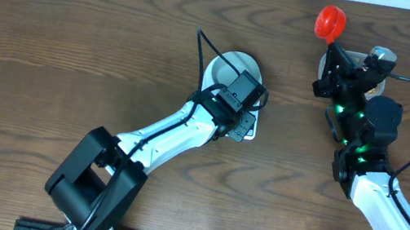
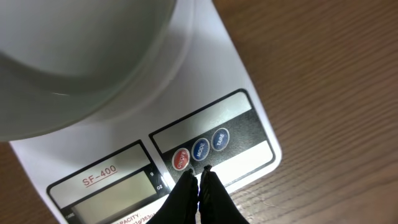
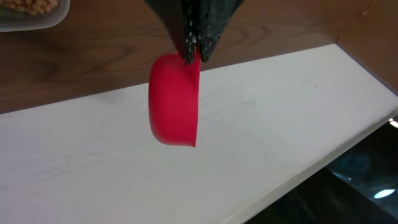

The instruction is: Scoop item into bowl and weigh 50g on scale

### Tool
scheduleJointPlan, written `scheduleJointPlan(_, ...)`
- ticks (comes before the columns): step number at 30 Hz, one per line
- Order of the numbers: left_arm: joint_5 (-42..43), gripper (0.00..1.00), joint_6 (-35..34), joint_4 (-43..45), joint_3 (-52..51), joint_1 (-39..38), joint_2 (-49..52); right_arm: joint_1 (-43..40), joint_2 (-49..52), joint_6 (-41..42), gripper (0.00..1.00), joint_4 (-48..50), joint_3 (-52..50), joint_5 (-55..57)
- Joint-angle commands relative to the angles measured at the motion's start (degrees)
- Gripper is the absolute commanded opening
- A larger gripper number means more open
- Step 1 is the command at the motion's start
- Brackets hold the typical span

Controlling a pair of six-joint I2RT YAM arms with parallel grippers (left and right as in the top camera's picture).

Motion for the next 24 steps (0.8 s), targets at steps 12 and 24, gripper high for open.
scheduleJointPlan(12, -1.51, 0.07, 3.43, 1.62, -0.13, 0.04, 4.72, -0.35, 0.17, -1.33, 0.01, 0.15, 1.11, 1.05)
scheduleJointPlan(24, -2.08, 0.07, 4.17, 3.56, -0.13, 1.22, 4.9, -0.33, 0.17, -1.31, 0.01, 0.15, 1.11, 0.98)
